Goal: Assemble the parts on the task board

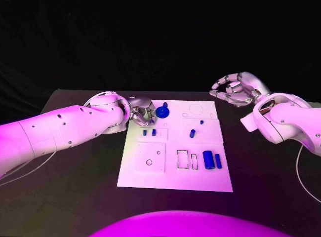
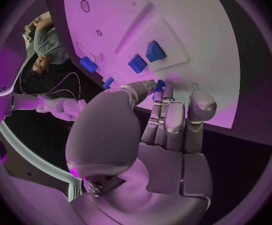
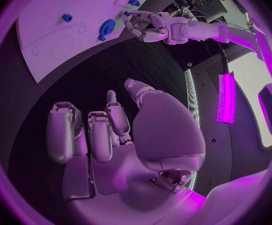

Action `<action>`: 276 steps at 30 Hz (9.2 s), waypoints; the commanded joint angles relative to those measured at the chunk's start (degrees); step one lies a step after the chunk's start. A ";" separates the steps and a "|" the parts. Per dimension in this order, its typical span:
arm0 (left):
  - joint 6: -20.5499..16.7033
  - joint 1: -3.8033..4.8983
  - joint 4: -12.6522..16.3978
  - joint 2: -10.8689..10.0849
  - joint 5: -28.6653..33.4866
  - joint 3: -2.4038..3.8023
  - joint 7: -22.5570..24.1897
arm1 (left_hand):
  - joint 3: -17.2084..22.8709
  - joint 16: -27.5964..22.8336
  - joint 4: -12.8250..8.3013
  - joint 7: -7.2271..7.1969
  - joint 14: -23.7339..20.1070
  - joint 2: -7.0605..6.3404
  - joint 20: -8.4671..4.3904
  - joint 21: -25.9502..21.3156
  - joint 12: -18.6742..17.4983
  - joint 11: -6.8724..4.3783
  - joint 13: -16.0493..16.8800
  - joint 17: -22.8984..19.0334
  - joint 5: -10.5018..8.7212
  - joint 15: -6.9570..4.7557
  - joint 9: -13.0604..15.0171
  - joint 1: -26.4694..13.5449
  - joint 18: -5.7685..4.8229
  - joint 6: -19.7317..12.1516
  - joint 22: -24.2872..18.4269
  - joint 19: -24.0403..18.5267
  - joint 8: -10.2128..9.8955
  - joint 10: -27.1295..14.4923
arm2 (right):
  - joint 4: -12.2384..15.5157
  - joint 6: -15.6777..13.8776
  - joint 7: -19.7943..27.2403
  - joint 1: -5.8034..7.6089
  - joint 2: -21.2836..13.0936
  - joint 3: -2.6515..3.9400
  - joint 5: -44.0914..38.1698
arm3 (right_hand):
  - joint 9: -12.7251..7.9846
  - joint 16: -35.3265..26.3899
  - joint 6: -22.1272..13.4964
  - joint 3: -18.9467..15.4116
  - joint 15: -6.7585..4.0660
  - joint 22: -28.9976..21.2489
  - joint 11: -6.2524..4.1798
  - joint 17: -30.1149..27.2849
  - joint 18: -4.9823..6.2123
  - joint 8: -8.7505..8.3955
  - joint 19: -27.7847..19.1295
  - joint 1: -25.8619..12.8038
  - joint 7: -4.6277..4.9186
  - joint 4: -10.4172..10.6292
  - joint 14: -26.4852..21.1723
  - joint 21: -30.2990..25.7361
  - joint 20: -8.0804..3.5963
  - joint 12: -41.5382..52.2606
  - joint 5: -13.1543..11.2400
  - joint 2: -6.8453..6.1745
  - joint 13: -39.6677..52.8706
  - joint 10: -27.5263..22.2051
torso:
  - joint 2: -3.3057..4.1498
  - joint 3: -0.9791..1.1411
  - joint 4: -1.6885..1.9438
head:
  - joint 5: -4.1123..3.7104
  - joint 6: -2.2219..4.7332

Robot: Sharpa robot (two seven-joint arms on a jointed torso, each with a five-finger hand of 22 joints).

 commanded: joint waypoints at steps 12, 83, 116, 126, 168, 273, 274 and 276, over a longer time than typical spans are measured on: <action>0.93 -0.14 0.19 -0.22 0.48 -0.08 -0.14 | -0.54 -0.64 -0.09 0.32 -0.95 -0.21 0.28 -1.05 -1.52 0.78 -0.32 -1.04 -0.15 0.58 -0.23 -0.45 -0.10 -0.99 -0.89 -0.97 -1.29 -0.91 | -0.04 0.27 0.50 -0.06 0.01 0.00 -0.21 | -0.06 -0.32 -0.43 0.02 -0.14 0.08 -0.14 5.37 1.12 0.21 0.30 -0.43 0.03 0.34 3.71 -0.13 -0.37 -0.01 0.27 0.30 0.08 0.16 | -0.02 -0.06 0.05 | 0.06 -0.03; -8.79 -0.49 9.38 -11.57 69.40 1.09 25.27 | -10.86 -15.55 6.71 1.01 -16.93 2.04 0.38 -23.17 6.52 1.04 2.30 -30.01 0.06 1.07 -1.11 1.24 3.51 -1.45 -24.09 -12.45 -3.00 -2.97 | -5.02 16.60 -13.43 -3.94 6.33 -0.22 -56.24 | -7.77 -6.19 7.01 11.71 1.68 -4.08 2.15 -2.23 2.07 -10.51 -0.63 4.46 1.14 -6.59 2.45 -5.76 1.17 -63.26 -2.74 -4.02 -58.21 -16.35 | 0.17 -0.11 -0.20 | -2.41 2.20; -10.03 -0.49 10.23 -11.92 69.70 1.10 24.89 | -10.77 -15.93 6.61 1.45 -17.10 1.86 0.49 -23.97 6.63 1.36 2.37 -30.21 0.12 1.26 -1.20 1.61 3.50 -2.38 -24.68 -12.21 -3.34 -4.00 | -8.61 18.01 -14.12 -6.16 10.89 -0.28 -57.69 | -7.04 -5.13 13.41 15.40 0.13 -2.26 0.33 -1.05 1.87 -8.70 -0.16 7.26 -0.19 -10.85 2.70 -4.19 0.02 -61.76 -5.37 -0.02 -59.26 -9.48 | 0.10 -0.22 -0.36 | -2.42 1.16; -10.31 -0.49 10.06 -12.07 69.69 1.10 24.50 | -10.65 -15.96 6.48 1.57 -17.08 1.91 0.53 -24.11 6.65 1.46 2.39 -30.24 0.16 1.32 -1.22 1.85 3.49 -2.60 -24.79 -12.09 -3.42 -4.28 | -8.23 17.21 -14.96 -6.29 10.37 -0.28 -58.84 | -6.65 -5.08 14.19 17.23 -0.22 -1.84 0.05 -1.03 1.78 -8.46 -0.06 8.27 -0.34 -13.31 2.70 -3.88 -0.48 -61.69 -5.14 1.17 -58.83 -8.28 | 0.09 -0.19 -0.34 | -2.53 1.08; -9.53 -0.49 9.02 -11.85 69.69 1.10 23.19 | -10.68 -16.24 6.32 2.25 -17.89 1.58 0.95 -24.96 6.81 2.12 2.44 -30.36 0.15 1.88 -1.33 1.97 3.43 -4.00 -25.35 -12.16 -3.87 -6.03 | 6.78 4.41 -16.88 -5.36 4.82 1.22 -57.13 | -6.36 -4.93 14.63 17.04 -0.19 -1.59 0.03 -0.88 1.75 -8.39 0.00 6.35 -0.37 -13.45 2.77 -3.73 -0.52 -62.26 -6.64 0.89 -58.74 -7.97 | 0.04 -0.16 -0.40 | -1.80 1.39; -7.36 -0.48 9.03 -9.81 69.55 1.09 21.84 | -10.68 -16.23 6.29 2.32 -18.13 1.62 1.07 -25.17 6.98 2.22 2.49 -30.36 0.15 1.99 -1.31 2.00 3.44 -4.24 -25.48 -12.21 -3.87 -6.38 | 8.87 4.51 -16.95 -12.80 13.07 -0.46 -55.73 | -8.22 -5.59 7.47 14.11 1.86 -3.71 2.48 -2.43 2.30 -13.68 -1.00 1.30 1.37 -12.47 2.26 -6.53 1.29 -66.29 -5.04 -2.42 -60.59 -15.04 | 0.04 -0.30 -0.40 | 3.18 -1.73; -7.37 -0.48 9.03 -9.86 69.55 1.09 21.84 | -10.68 -16.23 6.29 2.32 -18.13 1.62 1.07 -25.17 6.98 2.22 2.49 -30.36 0.15 1.99 -1.31 2.00 3.44 -4.24 -25.48 -12.21 -3.87 -6.38 | 9.56 4.23 -16.96 -12.45 12.16 -0.34 -55.39 | -8.23 -5.64 7.45 14.06 1.84 -3.75 2.45 -2.50 2.32 -13.70 -1.01 1.27 1.31 -12.46 2.24 -6.58 1.29 -66.27 -5.04 -2.47 -60.59 -15.08 | 0.06 -0.30 -0.45 | 3.09 -1.62; -7.36 -0.48 9.02 -9.96 69.55 1.09 21.83 | -10.68 -16.18 6.31 2.34 -18.23 1.71 1.13 -25.29 7.18 2.24 2.56 -30.35 0.14 2.03 -1.27 1.99 3.46 -4.29 -25.56 -12.20 -3.80 -6.50 | 10.74 3.77 -16.84 -11.72 10.45 -0.11 -54.57 | -8.23 -5.72 7.51 13.89 1.80 -3.96 2.42 -2.65 2.38 -13.71 -1.10 1.03 1.26 -12.32 2.20 -6.82 1.28 -66.21 -5.04 -2.57 -60.61 -15.20 | 0.05 -0.32 -0.48 | 2.92 -1.39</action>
